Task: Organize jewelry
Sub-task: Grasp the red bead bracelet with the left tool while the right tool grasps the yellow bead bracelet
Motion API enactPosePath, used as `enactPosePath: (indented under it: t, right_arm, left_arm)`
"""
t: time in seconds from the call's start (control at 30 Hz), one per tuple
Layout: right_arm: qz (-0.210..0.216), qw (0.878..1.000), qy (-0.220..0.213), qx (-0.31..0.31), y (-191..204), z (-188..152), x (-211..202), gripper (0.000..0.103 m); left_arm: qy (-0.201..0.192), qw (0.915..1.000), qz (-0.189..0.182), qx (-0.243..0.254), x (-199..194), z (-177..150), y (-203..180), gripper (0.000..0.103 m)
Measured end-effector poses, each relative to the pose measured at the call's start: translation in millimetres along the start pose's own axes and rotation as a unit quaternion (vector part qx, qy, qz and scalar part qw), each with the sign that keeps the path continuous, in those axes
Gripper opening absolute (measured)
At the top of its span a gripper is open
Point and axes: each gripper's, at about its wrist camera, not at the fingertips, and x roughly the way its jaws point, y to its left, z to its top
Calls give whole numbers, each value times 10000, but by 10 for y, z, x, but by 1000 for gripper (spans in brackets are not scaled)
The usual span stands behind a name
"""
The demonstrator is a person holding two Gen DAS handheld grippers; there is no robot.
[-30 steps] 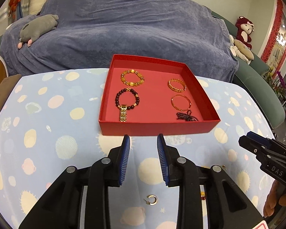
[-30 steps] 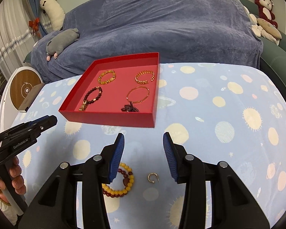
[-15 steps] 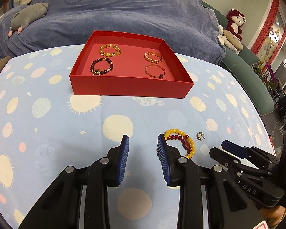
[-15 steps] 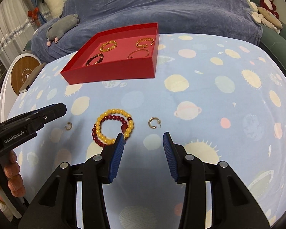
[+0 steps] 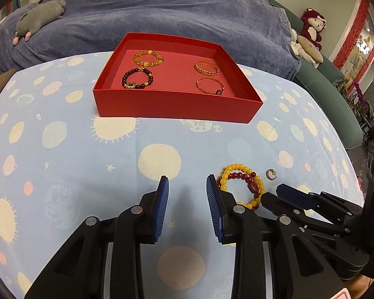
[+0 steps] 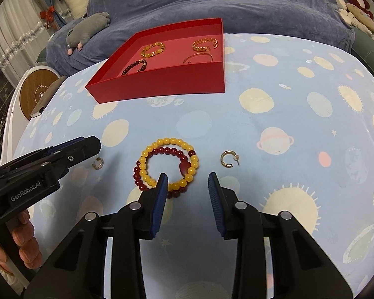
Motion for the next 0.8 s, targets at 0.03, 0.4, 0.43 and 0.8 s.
enactPosePath:
  t: [0.03,0.4,0.43,0.8]
  right_arm:
    - [-4,10000,17,-2,4,7,24,33]
    - [-115,9999,40,-122,36,34,141,8]
    - [-150,9998,10,-130,27,30,117,7]
    - [-414,9988,-239,74,-274,-5,-237,7]
  left_arm:
    - [1,10000,-4,0,0,0,3,30]
    - [58,10000,-27,-52,31,-3,48,30]
    - [58,10000,-29,-44,30,-6,43,30]
    - [222,9987,-296,350,146,-118,-263,30]
